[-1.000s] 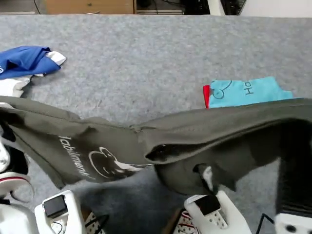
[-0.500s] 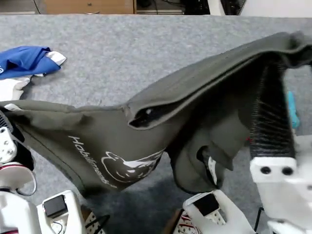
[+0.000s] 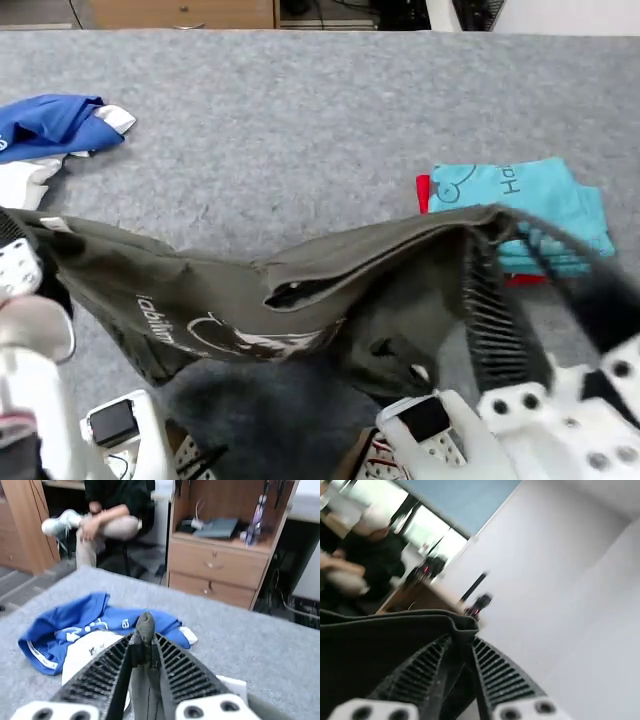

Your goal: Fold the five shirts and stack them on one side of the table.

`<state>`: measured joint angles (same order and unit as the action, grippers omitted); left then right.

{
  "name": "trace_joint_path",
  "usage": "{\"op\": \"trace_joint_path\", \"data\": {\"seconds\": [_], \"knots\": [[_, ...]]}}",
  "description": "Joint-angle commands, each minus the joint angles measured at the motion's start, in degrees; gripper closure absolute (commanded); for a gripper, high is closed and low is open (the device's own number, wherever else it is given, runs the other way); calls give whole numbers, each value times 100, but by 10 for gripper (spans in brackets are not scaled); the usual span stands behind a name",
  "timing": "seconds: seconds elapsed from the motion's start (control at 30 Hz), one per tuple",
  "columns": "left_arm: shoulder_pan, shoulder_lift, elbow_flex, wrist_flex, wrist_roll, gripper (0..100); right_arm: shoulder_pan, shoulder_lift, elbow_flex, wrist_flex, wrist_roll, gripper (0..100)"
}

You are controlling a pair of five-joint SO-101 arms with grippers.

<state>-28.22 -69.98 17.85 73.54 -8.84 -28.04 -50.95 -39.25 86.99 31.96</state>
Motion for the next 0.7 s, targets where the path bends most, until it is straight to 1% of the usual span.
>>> {"op": "trace_joint_path", "data": {"seconds": [0.0, 0.1, 0.17, 0.3, 0.37, 0.43, 0.53, 0.67], "knots": [[-9, 48, 501, -536, 44, 981, 101, -13, 382, 299, -79, 994], [-9, 101, 1143, -1292, 44, 981, 154, 31, 1182, 70, -79, 994], [-9, 101, 1644, -1916, 44, 981, 418, 22, 2062, -554, -88, 994], [44, 110, 2681, -3086, 44, 980, 1165, 40, 4171, -2620, -325, 994], [167, 110, 3200, -3657, 0, 980, 1332, 92, 5262, -3833, -316, 994], [273, 110, 3675, -4229, 0, 980, 1349, 251, 6097, -4879, -308, 994], [501, 110, 4387, -5178, 0, 980, 1349, 787, 6747, -6145, -325, 994], [703, 119, 5204, -6629, 0, 980, 1455, 1842, 6589, -7174, -615, 994]]}}
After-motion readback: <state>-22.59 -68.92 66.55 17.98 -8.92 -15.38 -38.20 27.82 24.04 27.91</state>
